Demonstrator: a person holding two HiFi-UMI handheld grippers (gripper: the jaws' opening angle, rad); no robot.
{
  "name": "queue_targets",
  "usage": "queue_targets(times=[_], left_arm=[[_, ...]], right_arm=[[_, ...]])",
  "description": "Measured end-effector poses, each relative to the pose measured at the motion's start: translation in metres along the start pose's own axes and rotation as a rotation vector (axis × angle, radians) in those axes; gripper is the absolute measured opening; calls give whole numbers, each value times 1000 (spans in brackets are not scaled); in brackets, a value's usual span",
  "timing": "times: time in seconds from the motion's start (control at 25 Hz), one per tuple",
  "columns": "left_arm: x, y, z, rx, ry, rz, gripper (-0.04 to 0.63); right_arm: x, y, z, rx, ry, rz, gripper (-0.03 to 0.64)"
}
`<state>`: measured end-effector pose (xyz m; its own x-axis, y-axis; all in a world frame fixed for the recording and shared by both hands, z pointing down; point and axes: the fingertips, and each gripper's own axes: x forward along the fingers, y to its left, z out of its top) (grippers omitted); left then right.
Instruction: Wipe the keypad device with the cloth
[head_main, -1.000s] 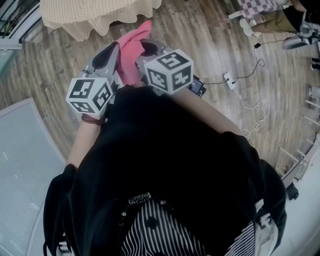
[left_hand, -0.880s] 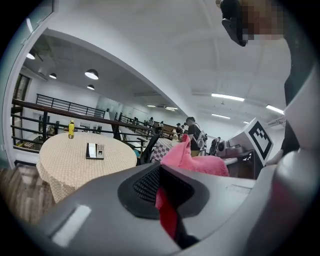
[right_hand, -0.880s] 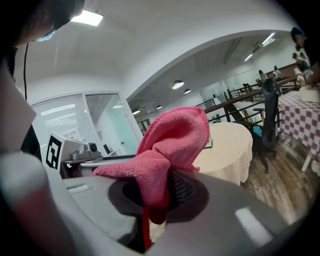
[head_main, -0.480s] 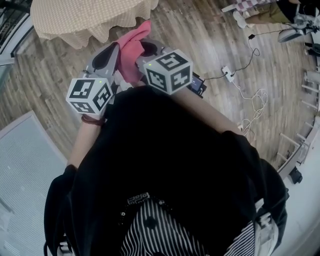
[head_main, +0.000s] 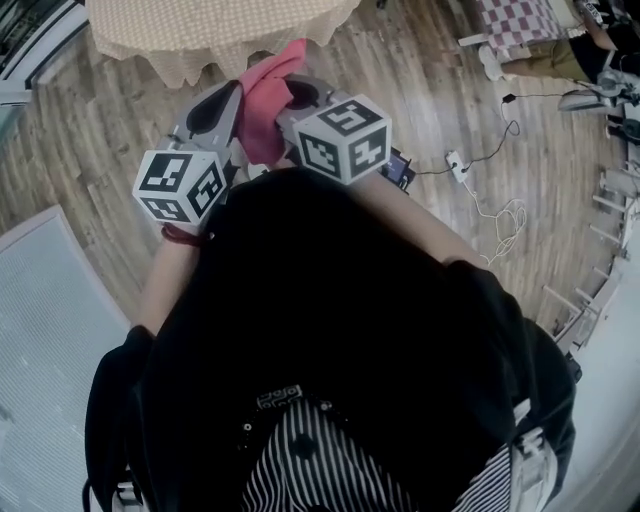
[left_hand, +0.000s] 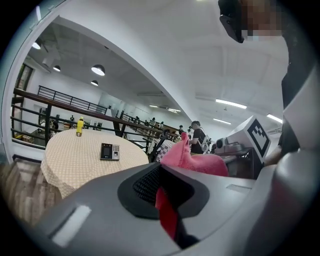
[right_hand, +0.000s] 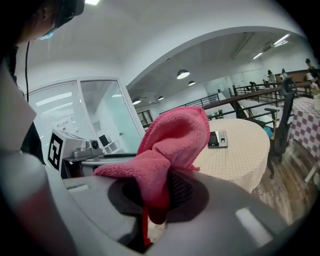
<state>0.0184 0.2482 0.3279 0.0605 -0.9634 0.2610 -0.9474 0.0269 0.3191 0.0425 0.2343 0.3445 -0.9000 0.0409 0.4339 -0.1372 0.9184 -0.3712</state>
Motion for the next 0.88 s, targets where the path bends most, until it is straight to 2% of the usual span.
queue_targets(times=[0.36,0.88], left_arm=[[-19,30,-3,-26,-15,35,0],[-33,72,13,-47,-54,150,0]], right_arm=[[30,19,-1,-17,19,38,64],[72,34,21,-64,55,141,64]])
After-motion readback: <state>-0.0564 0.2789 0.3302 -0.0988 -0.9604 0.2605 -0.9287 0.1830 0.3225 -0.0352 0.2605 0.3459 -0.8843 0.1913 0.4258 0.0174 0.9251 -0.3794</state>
